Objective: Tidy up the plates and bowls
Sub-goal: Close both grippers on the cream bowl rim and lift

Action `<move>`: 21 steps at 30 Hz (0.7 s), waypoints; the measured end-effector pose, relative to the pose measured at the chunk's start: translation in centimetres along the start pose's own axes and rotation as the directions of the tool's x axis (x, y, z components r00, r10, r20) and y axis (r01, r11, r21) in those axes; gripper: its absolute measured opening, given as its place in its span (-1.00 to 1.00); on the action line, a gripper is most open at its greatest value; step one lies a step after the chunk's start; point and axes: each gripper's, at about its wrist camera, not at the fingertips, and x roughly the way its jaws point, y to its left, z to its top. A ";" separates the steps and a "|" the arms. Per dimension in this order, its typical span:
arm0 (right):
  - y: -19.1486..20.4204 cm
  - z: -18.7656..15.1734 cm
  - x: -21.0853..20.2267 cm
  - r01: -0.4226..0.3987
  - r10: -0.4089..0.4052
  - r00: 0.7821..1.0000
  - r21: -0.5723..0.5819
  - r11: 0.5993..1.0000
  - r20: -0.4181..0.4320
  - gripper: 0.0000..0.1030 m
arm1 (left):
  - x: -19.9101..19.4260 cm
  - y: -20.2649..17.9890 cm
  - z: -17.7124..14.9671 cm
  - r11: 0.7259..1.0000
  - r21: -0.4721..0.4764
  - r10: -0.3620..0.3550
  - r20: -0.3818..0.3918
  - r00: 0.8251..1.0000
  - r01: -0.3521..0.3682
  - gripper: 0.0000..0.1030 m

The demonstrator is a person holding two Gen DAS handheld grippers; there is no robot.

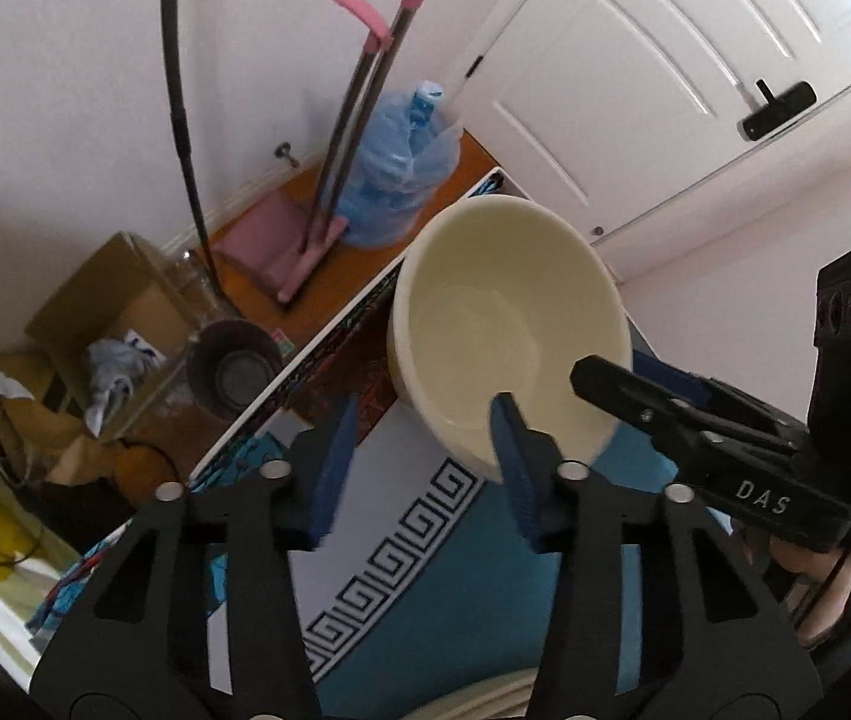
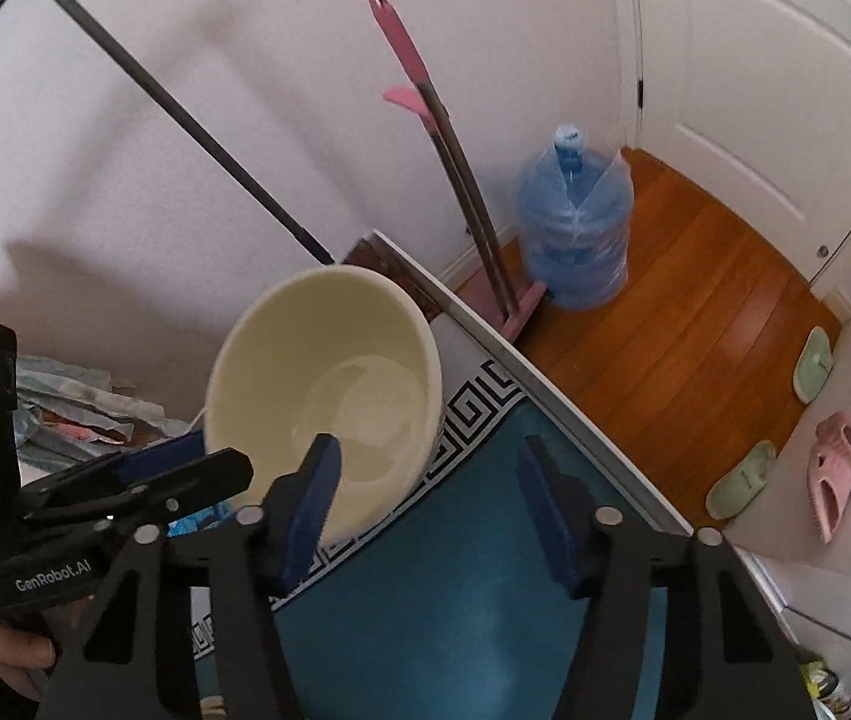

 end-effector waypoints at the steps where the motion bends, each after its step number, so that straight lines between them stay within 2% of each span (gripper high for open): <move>1: -0.1 0.0 0.2 -0.004 0.004 1.000 0.004 1.000 -0.005 -0.03 | 0.4 0.1 0.1 1.000 -0.001 -0.004 -0.005 1.000 0.004 -0.44; 3: 0.0 0.1 0.8 -0.011 0.011 1.000 0.008 1.000 -0.014 -0.26 | 0.9 0.2 0.5 1.000 0.000 -0.022 -0.009 1.000 0.022 -0.56; 8: 0.7 0.2 1.0 -0.012 0.012 1.000 0.002 1.000 -0.008 -0.62 | 1.0 -0.2 0.6 1.000 0.031 0.005 0.005 1.000 -0.005 -0.57; 10: 1.2 0.2 1.0 0.019 -0.020 1.000 -0.023 1.000 -0.005 -0.62 | 0.8 -0.7 0.4 0.998 0.058 0.027 0.012 1.000 -0.028 -0.57; 16: 1.2 0.1 0.1 0.012 -0.012 1.000 -0.012 1.000 0.023 -0.62 | -0.2 -1.7 0.1 0.992 0.113 0.056 0.040 0.998 -0.060 -0.57; 21: 1.9 -0.4 -2.3 0.026 -0.025 0.997 -0.010 1.000 0.074 -0.63 | -2.5 -3.4 -0.4 0.983 0.166 0.061 0.081 0.995 -0.073 -0.57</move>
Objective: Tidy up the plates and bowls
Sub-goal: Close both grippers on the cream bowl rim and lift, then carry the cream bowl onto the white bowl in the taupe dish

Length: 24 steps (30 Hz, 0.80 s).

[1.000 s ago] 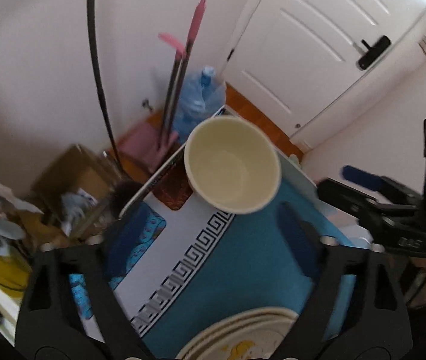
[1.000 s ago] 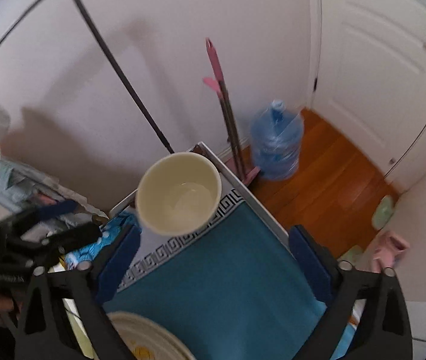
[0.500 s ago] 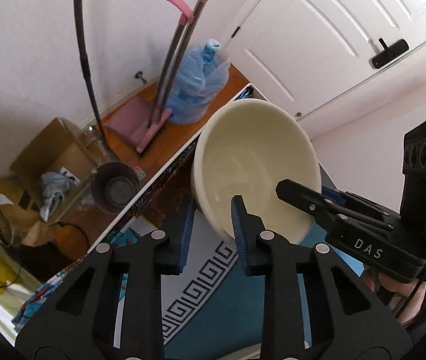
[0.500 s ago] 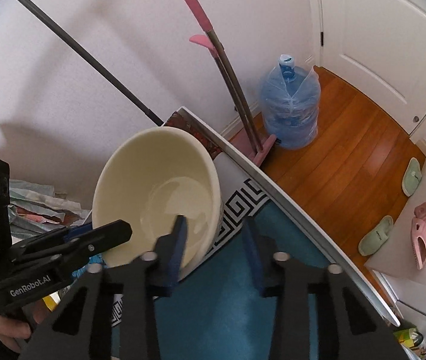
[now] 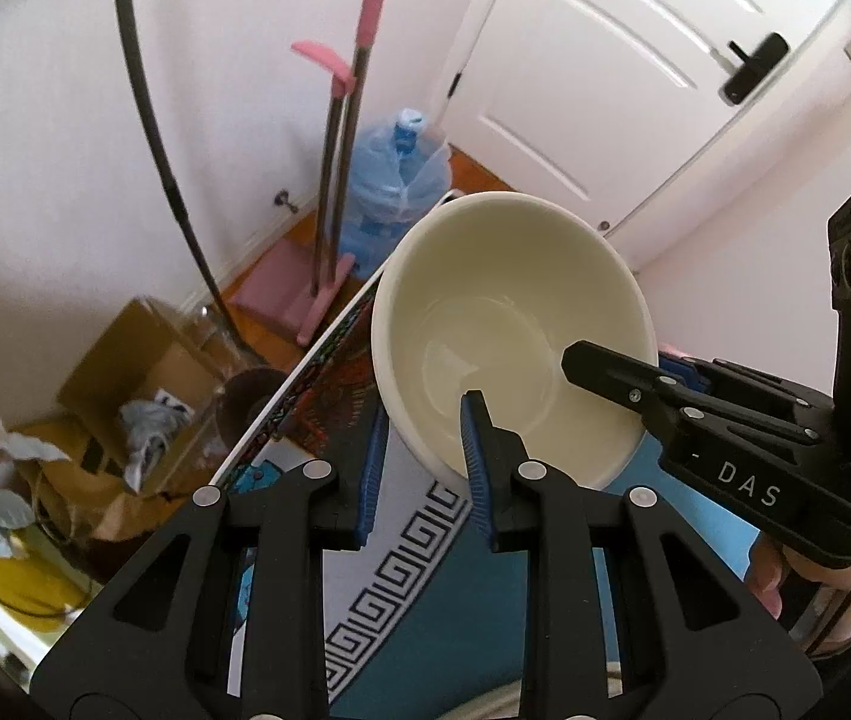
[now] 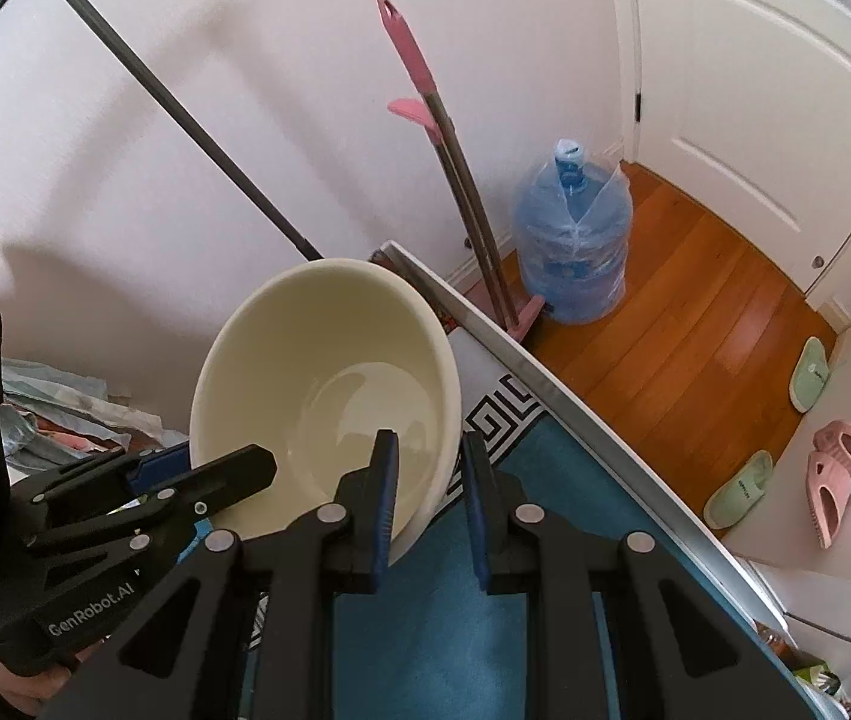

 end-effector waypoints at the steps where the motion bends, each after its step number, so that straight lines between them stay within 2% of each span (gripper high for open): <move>1: 0.2 -0.2 -0.8 0.003 -0.003 1.000 0.001 1.000 0.019 -0.62 | -0.7 -0.4 -0.1 1.000 0.011 0.001 0.009 1.000 -0.001 -0.57; 7: 1.1 -2.1 -6.6 0.020 -0.021 0.994 0.009 1.000 0.104 -0.63 | -5.9 -3.5 -1.8 0.998 0.068 -0.013 0.068 0.998 0.008 -0.57; 11: 1.4 -4.6 -11.2 0.027 -0.029 0.987 0.018 0.999 0.157 -0.62 | -9.9 -6.4 -3.9 0.993 0.115 -0.029 0.108 0.994 0.017 -0.57; 17: 1.2 -10.3 -18.6 0.072 -0.088 0.969 0.076 0.994 0.233 -0.62 | -14.2 -11.0 -7.7 0.979 0.196 -0.080 0.128 0.989 0.054 -0.57; 24: 0.3 -18.9 -26.1 0.160 -0.202 0.939 0.166 0.973 0.280 -0.62 | -17.5 -17.0 -14.7 0.945 0.300 -0.168 0.095 0.981 0.133 -0.57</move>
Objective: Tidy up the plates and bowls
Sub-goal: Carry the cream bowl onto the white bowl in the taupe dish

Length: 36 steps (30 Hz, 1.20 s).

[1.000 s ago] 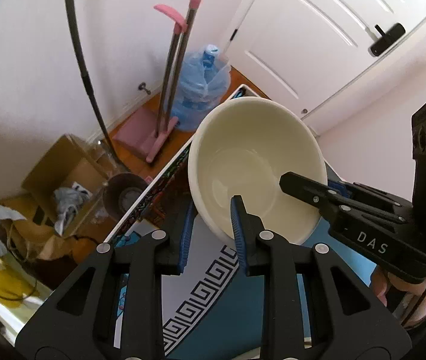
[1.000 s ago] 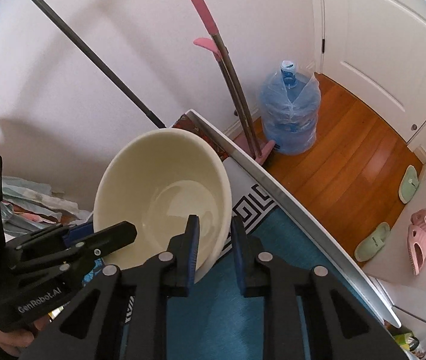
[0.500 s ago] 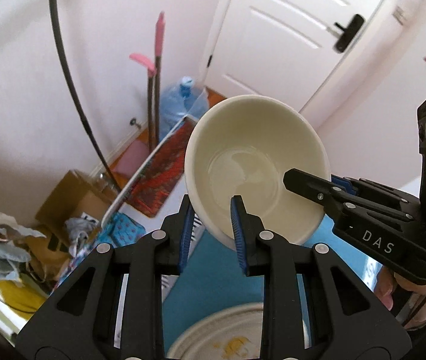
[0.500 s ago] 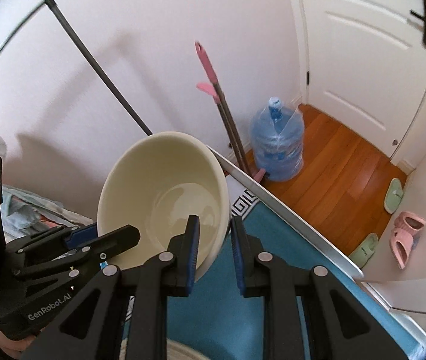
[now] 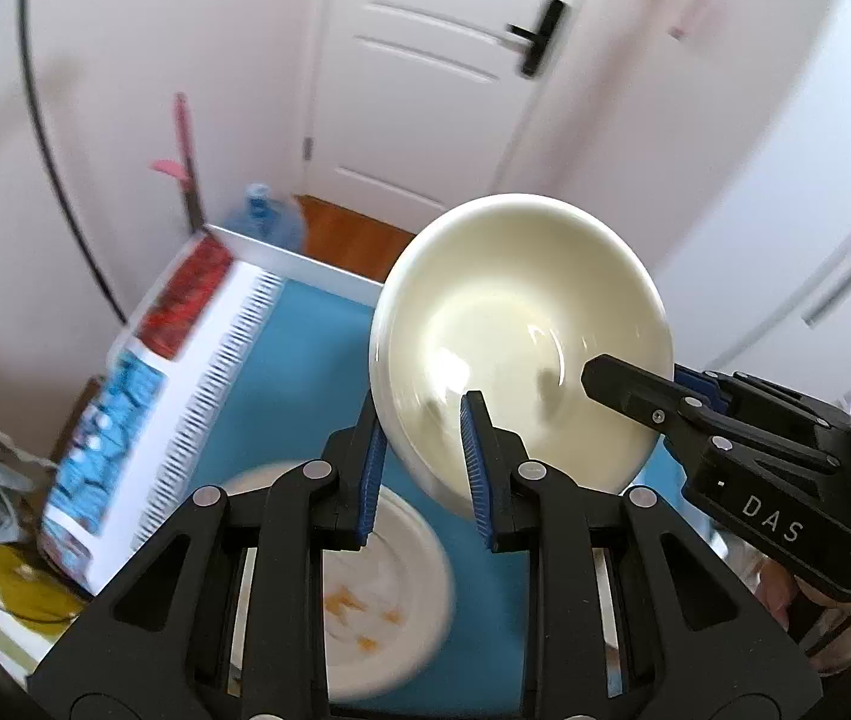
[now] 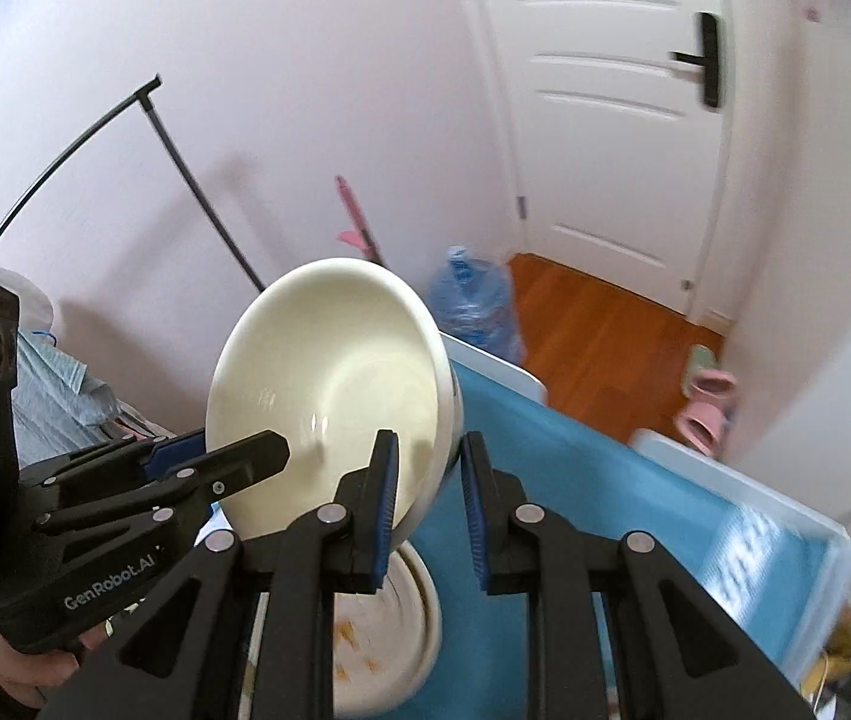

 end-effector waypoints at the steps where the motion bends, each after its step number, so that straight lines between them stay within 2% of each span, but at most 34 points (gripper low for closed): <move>1: -0.5 -1.0 -1.2 0.023 -0.023 1.000 0.011 1.000 0.004 -0.62 | -0.2 -1.2 -0.8 1.000 0.018 -0.015 -0.009 1.000 0.015 -0.57; 8: -3.9 -7.6 -7.0 0.133 -0.135 0.991 0.149 0.980 0.003 -0.62 | -0.1 -8.2 -5.4 0.980 0.137 -0.132 -0.107 0.986 0.146 -0.57; 13: -6.4 -12.5 -9.2 0.200 -0.204 0.979 0.291 0.936 -0.015 -0.63 | 1.4 -12.4 -8.2 0.941 0.241 -0.188 -0.207 0.960 0.236 -0.57; 17: -8.3 -15.7 -9.7 0.248 -0.247 0.968 0.371 0.895 -0.049 -0.63 | 3.0 -14.8 -10.6 0.916 0.290 -0.199 -0.276 0.940 0.278 -0.57; 22: -9.7 -18.8 -9.0 0.282 -0.268 0.959 0.417 0.864 -0.093 -0.63 | 5.4 -16.5 -13.4 0.896 0.332 -0.169 -0.357 0.919 0.294 -0.57; 28: -10.6 -21.2 -6.9 0.293 -0.259 0.956 0.421 0.858 -0.138 -0.63 | 7.4 -16.7 -15.3 0.889 0.379 -0.098 -0.392 0.914 0.258 -0.57; 36: -10.8 -21.4 -5.1 0.315 -0.270 0.948 0.373 0.873 -0.169 -0.63 | 9.3 -16.8 -15.6 0.881 0.422 -0.032 -0.397 0.917 0.213 -0.57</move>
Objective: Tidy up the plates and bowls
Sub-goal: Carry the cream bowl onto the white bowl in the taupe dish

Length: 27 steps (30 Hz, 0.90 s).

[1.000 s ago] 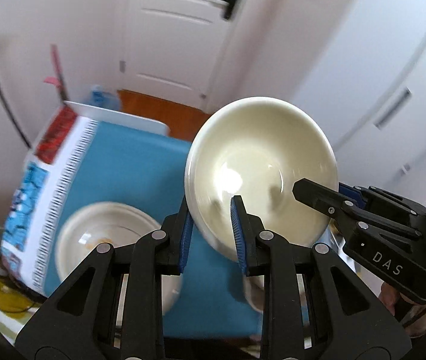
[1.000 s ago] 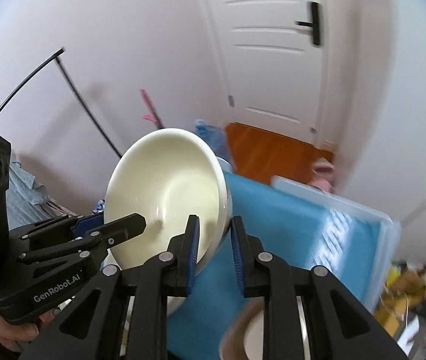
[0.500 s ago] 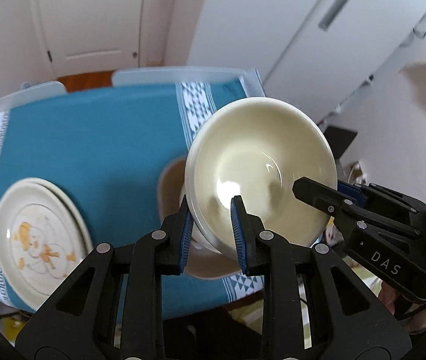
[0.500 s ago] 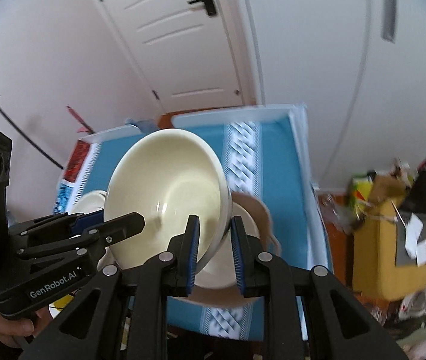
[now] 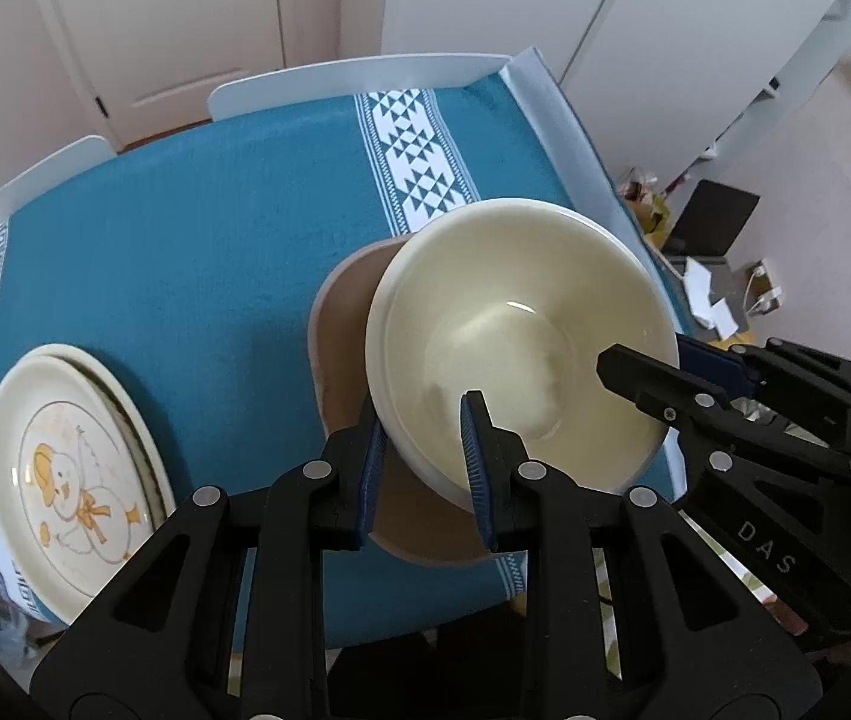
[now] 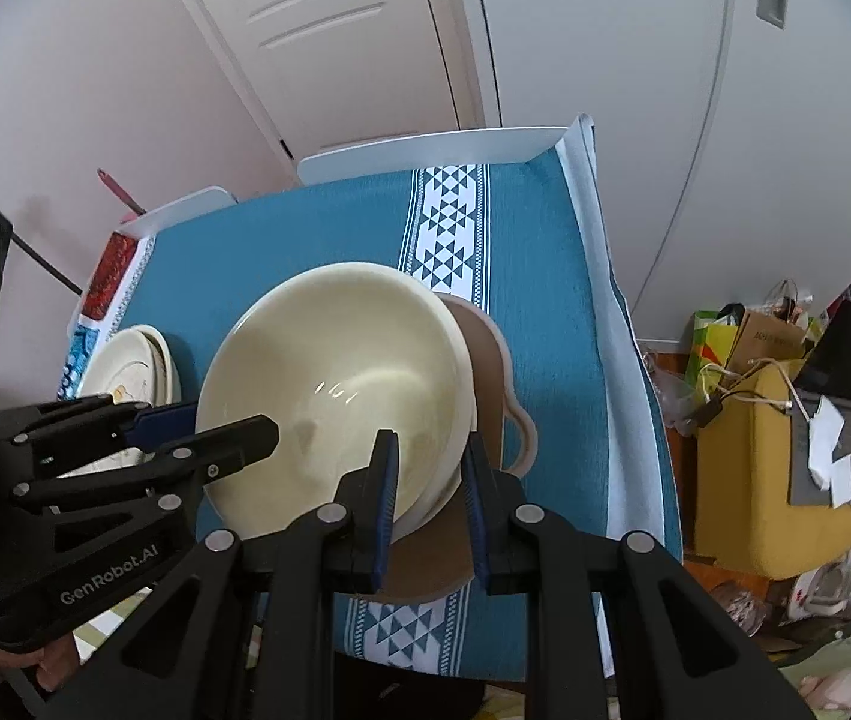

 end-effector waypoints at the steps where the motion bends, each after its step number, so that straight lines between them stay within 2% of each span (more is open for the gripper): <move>1: 0.1 0.0 0.1 0.002 -0.002 1.000 -0.005 1.000 -0.002 -0.63 | 0.2 0.1 0.1 1.000 -0.002 0.003 -0.004 1.000 -0.003 -0.57; 10: 0.0 -0.4 0.5 0.005 -0.006 1.000 -0.007 1.000 -0.008 -0.63 | 1.2 0.2 0.2 0.999 0.020 0.033 -0.020 0.999 -0.033 -0.57; 27: -0.1 -1.2 1.1 -0.006 0.006 1.000 -0.022 1.000 0.016 -0.62 | 1.1 -0.7 -0.8 0.992 0.073 0.095 0.047 0.994 -0.098 -0.57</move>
